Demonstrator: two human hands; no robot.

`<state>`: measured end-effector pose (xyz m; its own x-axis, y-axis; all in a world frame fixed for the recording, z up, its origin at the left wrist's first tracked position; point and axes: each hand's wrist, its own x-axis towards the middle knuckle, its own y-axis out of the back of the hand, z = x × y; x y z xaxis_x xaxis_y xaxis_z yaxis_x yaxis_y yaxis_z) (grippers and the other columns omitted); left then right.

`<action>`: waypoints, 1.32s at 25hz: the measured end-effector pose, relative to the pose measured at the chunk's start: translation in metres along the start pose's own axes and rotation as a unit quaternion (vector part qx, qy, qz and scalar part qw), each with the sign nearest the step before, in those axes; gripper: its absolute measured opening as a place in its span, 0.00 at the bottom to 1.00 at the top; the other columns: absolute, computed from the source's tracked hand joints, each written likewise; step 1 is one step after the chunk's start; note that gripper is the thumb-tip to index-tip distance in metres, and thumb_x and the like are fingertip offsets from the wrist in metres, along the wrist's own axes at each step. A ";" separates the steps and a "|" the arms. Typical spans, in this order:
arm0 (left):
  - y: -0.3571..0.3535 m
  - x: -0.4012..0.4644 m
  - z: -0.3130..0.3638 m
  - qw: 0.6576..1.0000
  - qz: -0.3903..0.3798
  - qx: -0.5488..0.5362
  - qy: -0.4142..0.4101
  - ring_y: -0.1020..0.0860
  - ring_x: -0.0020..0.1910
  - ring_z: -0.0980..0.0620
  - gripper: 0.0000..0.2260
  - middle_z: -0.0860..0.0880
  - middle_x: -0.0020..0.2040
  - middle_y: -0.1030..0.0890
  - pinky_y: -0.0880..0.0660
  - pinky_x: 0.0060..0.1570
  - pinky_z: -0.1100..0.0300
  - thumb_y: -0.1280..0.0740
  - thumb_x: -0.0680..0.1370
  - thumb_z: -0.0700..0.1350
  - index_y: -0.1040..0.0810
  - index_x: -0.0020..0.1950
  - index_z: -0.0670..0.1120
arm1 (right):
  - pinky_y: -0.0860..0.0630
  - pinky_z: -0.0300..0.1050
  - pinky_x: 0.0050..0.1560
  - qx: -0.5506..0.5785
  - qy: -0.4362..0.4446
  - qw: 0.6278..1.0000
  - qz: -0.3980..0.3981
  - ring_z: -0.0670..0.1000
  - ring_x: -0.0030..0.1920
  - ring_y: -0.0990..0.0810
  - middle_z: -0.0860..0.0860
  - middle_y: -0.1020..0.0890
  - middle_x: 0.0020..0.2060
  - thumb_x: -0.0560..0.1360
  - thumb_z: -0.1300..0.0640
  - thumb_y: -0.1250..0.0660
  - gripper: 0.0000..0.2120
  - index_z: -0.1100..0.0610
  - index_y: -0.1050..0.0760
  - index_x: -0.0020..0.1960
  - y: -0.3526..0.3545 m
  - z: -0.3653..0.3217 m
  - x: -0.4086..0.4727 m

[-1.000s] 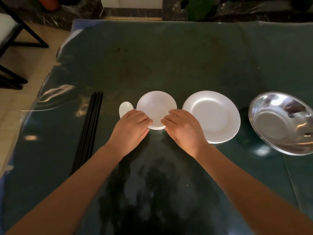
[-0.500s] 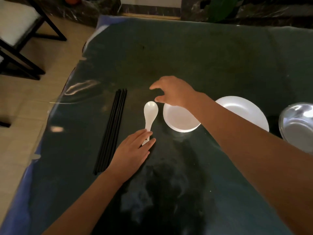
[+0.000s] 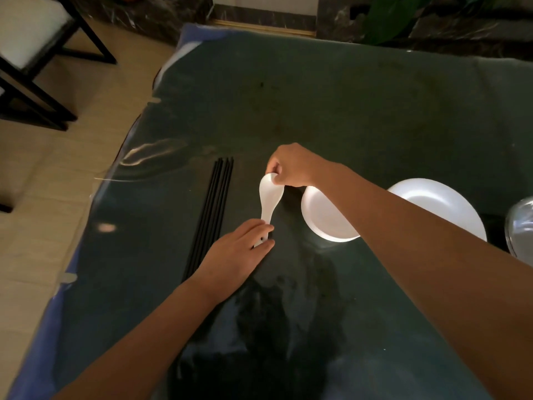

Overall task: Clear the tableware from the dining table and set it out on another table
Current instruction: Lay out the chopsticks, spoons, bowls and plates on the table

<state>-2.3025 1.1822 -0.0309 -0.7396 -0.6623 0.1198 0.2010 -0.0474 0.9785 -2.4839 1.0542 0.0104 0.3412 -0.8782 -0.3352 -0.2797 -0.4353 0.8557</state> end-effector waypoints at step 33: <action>0.018 -0.087 -0.095 0.961 -0.082 -0.057 -0.257 0.24 0.62 0.53 0.19 0.51 0.59 0.19 0.31 0.65 0.57 0.48 0.82 0.49 0.18 0.56 0.45 | 0.26 0.46 0.42 -0.312 0.293 0.903 -0.030 0.54 0.63 0.32 0.51 0.27 0.64 0.77 0.65 0.41 0.22 0.54 0.35 0.70 -0.056 -0.086 0.014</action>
<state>-2.1736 1.1678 -0.0401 -0.9813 -0.1828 0.0605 0.1010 -0.2208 0.9701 -2.3865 1.0833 -0.0080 0.8063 -0.5217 -0.2789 0.2528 -0.1225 0.9597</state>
